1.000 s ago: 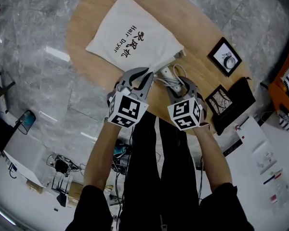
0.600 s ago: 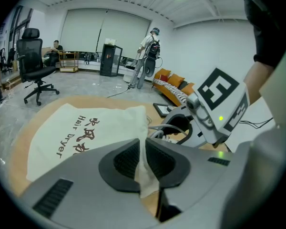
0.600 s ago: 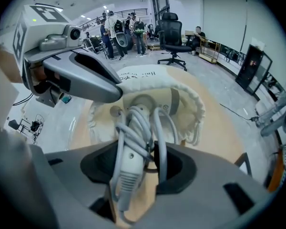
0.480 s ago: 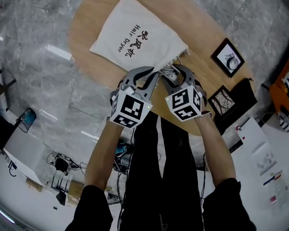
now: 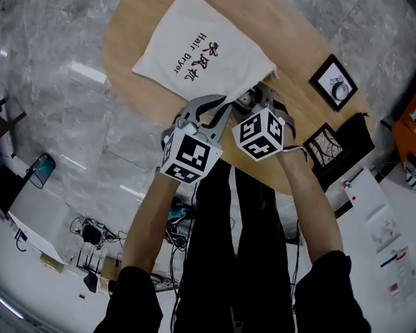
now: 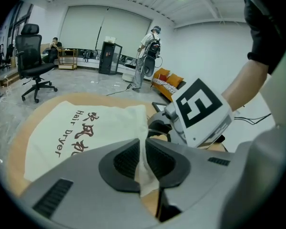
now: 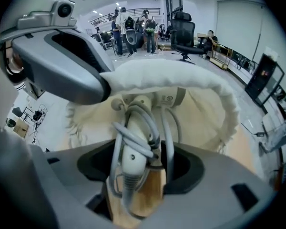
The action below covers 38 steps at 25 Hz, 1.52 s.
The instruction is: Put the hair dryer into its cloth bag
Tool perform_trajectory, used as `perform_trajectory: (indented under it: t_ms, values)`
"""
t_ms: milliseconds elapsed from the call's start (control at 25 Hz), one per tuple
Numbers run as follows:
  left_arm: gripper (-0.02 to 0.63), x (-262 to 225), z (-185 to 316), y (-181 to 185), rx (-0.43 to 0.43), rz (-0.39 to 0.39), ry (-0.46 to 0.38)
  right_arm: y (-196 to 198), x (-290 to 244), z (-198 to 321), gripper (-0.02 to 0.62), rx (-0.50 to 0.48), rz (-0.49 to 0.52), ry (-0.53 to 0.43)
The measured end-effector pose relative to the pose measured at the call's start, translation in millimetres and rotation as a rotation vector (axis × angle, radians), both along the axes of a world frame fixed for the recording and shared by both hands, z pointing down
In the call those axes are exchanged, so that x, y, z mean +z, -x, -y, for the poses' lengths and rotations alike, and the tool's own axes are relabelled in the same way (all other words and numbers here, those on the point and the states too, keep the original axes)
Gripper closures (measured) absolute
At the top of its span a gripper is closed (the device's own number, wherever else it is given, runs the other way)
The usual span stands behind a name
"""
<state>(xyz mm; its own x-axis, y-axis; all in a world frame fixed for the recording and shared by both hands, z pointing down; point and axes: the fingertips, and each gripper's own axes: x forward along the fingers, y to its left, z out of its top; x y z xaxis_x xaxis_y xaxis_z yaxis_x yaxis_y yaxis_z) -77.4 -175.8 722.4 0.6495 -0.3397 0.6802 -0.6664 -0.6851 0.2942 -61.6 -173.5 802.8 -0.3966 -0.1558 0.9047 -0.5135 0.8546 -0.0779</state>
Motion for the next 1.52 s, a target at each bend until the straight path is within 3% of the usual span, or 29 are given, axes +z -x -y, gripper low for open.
perform_trajectory:
  t_ms: [160, 360, 480, 720, 960, 1160, 1240, 1520]
  values:
    - [0.563, 0.9, -0.5, -0.7, -0.001, 0.004, 0.001, -13.8, -11.8, -8.9, 0.279, 0.064, -0.023, -0.032]
    - [0.563, 1.7, -0.5, 0.3, -0.003, 0.007, 0.007, -35.3, -26.6, -19.2, 0.271, 0.191, -0.03, -0.091]
    - [0.563, 2.3, -0.3, -0.4, -0.007, 0.003, 0.011, -44.4, -21.2, -31.5, 0.265, 0.223, -0.031, -0.04]
    - [0.563, 4.2, -1.0, -0.5, -0.023, -0.003, 0.019, -42.2, 9.4, -41.6, 0.26, 0.118, -0.108, 0.055]
    - [0.563, 4.0, -0.2, -0.1, -0.03, -0.013, 0.021, -38.9, 9.8, -45.5, 0.35, 0.091, -0.134, 0.094]
    - [0.563, 1.8, 0.3, -1.1, -0.029, -0.025, 0.017, -36.8, -0.5, -33.1, 0.38, 0.057, -0.066, 0.069]
    - [0.563, 1.1, 0.2, -0.8, -0.029, -0.027, 0.015, -32.7, -7.5, -23.4, 0.445, 0.03, -0.052, 0.025]
    - [0.563, 0.3, -0.1, -1.4, -0.035, -0.044, 0.024, -11.3, -19.6, 4.5, 0.456, 0.042, 0.016, 0.005]
